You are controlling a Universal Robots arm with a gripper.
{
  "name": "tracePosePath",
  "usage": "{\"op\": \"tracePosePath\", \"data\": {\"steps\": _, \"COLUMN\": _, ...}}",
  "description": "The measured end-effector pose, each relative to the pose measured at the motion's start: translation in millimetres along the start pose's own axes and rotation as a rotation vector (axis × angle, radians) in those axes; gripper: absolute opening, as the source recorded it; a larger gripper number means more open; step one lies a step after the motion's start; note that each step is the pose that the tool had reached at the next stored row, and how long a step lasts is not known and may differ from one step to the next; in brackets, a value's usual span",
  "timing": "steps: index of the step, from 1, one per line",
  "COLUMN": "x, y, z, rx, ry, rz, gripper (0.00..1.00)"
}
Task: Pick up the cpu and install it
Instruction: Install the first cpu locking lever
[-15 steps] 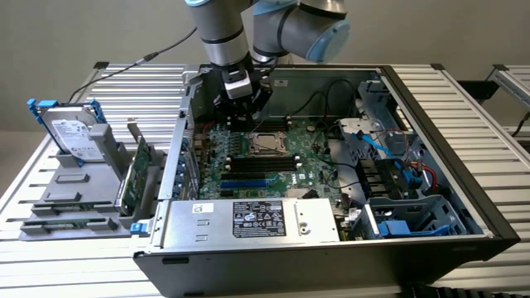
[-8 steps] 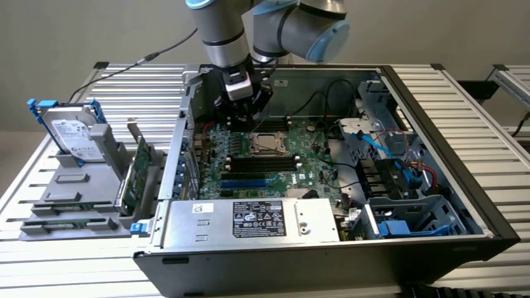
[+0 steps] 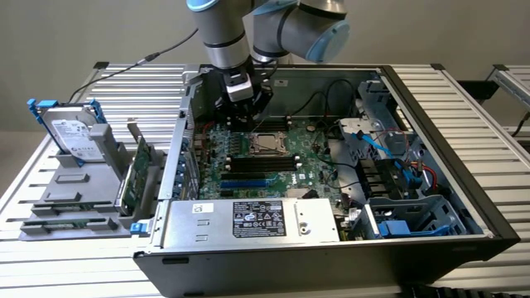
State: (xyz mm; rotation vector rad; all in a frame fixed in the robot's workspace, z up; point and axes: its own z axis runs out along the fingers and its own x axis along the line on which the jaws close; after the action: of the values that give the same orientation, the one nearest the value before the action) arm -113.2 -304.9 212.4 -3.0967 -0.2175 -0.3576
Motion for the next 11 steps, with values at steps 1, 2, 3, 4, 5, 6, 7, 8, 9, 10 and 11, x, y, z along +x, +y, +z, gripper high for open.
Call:
{"op": "tracePosePath", "data": {"steps": 1, "x": 0.2, "y": -0.5, "z": 0.4, "rx": 0.0001, "ry": -0.0007, "rz": 0.0, "gripper": 0.11}}
{"op": "tracePosePath", "data": {"steps": 2, "x": 0.4, "y": -1.0, "z": 0.8, "rx": 0.0002, "ry": -0.0013, "rz": 0.0, "gripper": 0.11}}
{"op": "tracePosePath", "data": {"steps": 3, "x": 0.8, "y": -1.4, "z": 1.2, "rx": 0.0003, "ry": -0.0021, "rz": 0.0, "gripper": 0.11}}
{"op": "tracePosePath", "data": {"steps": 4, "x": 1.2, "y": -1.9, "z": 1.6, "rx": 0.0004, "ry": -0.0026, "rz": 0.0, "gripper": 0.11}}
{"op": "tracePosePath", "data": {"steps": 5, "x": 1.6, "y": -2.3, "z": 1.9, "rx": 0.0004, "ry": -0.0032, "rz": 0.0, "gripper": 0.11}}
{"op": "tracePosePath", "data": {"steps": 6, "x": 2.1, "y": -2.5, "z": 2.3, "rx": 0.0005, "ry": -0.0036, "rz": 0.0, "gripper": 0.11}}
{"op": "tracePosePath", "data": {"steps": 7, "x": 2.5, "y": -2.6, "z": 2.6, "rx": 0.0006, "ry": -0.004, "rz": 0.0, "gripper": 0.11}}
{"op": "tracePosePath", "data": {"steps": 8, "x": 3.0, "y": -2.6, "z": 2.9, "rx": 0.0007, "ry": -0.0044, "rz": 0.0, "gripper": 0.11}}
{"op": "tracePosePath", "data": {"steps": 9, "x": 3.5, "y": -2.6, "z": 3.2, "rx": 0.0006, "ry": -0.0049, "rz": 0.0, "gripper": 0.11}}
{"op": "tracePosePath", "data": {"steps": 10, "x": 4.1, "y": -2.6, "z": 3.4, "rx": 0.0007, "ry": -0.0055, "rz": 0.0, "gripper": 0.11}}
{"op": "tracePosePath", "data": {"steps": 11, "x": 4.8, "y": -2.6, "z": 3.7, "rx": 0.0008, "ry": -0.0059, "rz": 0.0, "gripper": 0.11}}
